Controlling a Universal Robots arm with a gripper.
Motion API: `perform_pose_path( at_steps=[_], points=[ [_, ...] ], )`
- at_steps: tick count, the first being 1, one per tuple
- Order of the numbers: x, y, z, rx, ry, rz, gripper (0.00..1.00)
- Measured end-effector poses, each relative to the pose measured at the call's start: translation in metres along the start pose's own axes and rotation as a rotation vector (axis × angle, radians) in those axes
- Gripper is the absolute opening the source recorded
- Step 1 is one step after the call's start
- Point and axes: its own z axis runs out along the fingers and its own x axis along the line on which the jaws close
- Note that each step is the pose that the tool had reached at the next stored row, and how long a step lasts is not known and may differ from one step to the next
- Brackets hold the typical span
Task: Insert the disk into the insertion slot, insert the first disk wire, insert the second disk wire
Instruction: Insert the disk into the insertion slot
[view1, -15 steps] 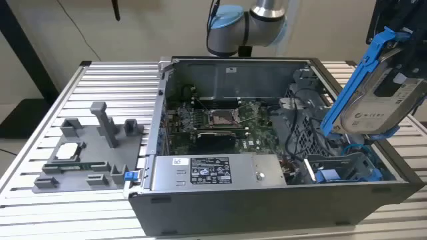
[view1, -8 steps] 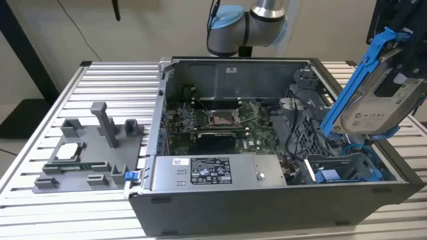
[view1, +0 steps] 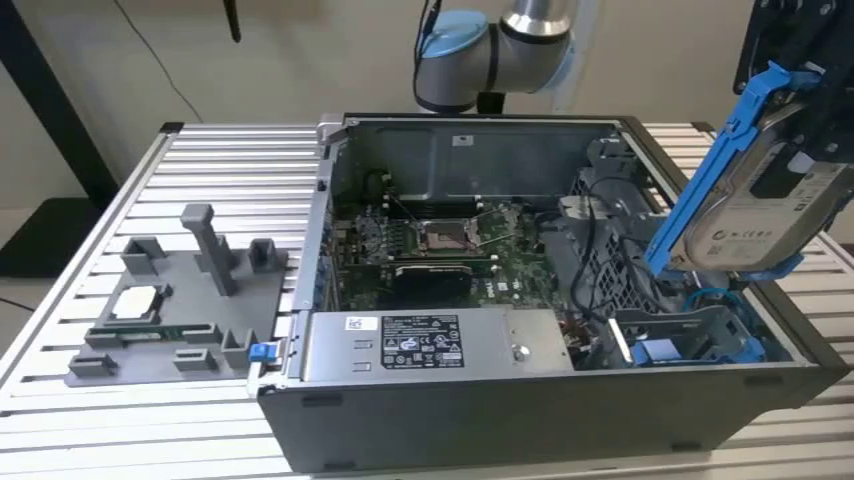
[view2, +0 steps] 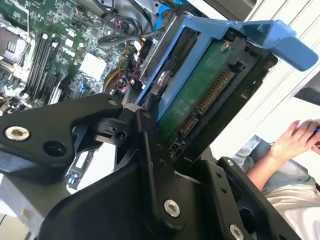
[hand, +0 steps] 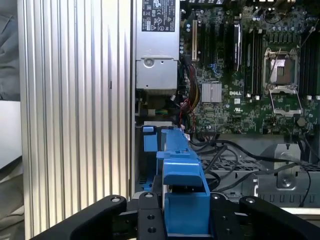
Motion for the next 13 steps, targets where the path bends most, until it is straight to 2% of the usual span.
perform_pose_path(
  at_steps=[9, 13],
  points=[
    [0.0058, -0.0001, 0.0062, 0.0011, 0.0003, 0.002, 0.00],
    [0.0061, -0.0002, 0.0065, 0.0011, 0.0026, 0.002, 0.00]
  ],
)
